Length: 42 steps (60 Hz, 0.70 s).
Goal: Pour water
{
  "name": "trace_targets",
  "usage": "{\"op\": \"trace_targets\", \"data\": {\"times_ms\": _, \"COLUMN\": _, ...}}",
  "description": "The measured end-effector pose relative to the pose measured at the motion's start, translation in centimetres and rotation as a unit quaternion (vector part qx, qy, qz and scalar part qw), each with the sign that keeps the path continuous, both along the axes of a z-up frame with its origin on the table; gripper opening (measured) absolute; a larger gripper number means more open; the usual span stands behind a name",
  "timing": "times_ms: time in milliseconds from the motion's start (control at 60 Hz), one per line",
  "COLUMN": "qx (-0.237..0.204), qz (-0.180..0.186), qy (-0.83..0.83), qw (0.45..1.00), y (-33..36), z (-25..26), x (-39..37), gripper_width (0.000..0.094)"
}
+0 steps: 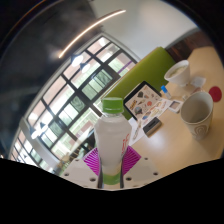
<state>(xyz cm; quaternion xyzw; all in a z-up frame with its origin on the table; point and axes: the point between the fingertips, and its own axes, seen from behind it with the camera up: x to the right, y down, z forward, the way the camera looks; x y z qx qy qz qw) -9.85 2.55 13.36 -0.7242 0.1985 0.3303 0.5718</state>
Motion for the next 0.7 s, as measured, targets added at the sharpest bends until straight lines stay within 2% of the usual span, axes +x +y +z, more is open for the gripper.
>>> {"op": "trace_targets", "data": {"times_ms": 50, "qx": 0.004, "qz": -0.007, "qy": 0.099, "qw": 0.995, "y": 0.9, "z": 0.8, "x": 2.4, "gripper_width": 0.0231}}
{"op": "trace_targets", "data": {"times_ms": 117, "qx": -0.004, "qz": 0.001, "qy": 0.24, "qw": 0.971, "y": 1.0, "z": 1.9, "x": 4.8, "gripper_width": 0.0232}}
{"op": "trace_targets", "data": {"times_ms": 167, "qx": -0.008, "qz": 0.006, "qy": 0.352, "qw": 0.936, "y": 0.1, "z": 3.3, "x": 6.0, "gripper_width": 0.0231}}
{"op": "trace_targets", "data": {"times_ms": 233, "qx": -0.011, "qz": 0.036, "qy": 0.472, "qw": 0.881, "y": 0.5, "z": 3.8, "x": 7.5, "gripper_width": 0.0229}}
{"op": "trace_targets", "data": {"times_ms": 283, "qx": -0.014, "qz": 0.04, "qy": 0.534, "qw": 0.844, "y": -0.9, "z": 5.5, "x": 7.2, "gripper_width": 0.023}}
{"op": "trace_targets", "data": {"times_ms": 517, "qx": 0.012, "qz": 0.059, "qy": 0.668, "qw": 0.742, "y": -3.6, "z": 7.8, "x": 10.1, "gripper_width": 0.0233}}
{"op": "trace_targets", "data": {"times_ms": 550, "qx": 0.016, "qz": 0.06, "qy": 0.674, "qw": 0.736, "y": -4.2, "z": 7.8, "x": 10.3, "gripper_width": 0.0232}}
{"op": "trace_targets", "data": {"times_ms": 567, "qx": 0.015, "qz": 0.066, "qy": 0.678, "qw": 0.732, "y": -5.2, "z": 6.3, "x": 12.6, "gripper_width": 0.0232}}
{"op": "trace_targets", "data": {"times_ms": 600, "qx": 0.01, "qz": 0.055, "qy": 0.681, "qw": 0.73, "y": -3.4, "z": 8.8, "x": 10.8, "gripper_width": 0.0233}}
{"op": "trace_targets", "data": {"times_ms": 700, "qx": 0.004, "qz": 0.046, "qy": 0.685, "qw": 0.727, "y": -5.1, "z": 7.8, "x": 11.4, "gripper_width": 0.0233}}
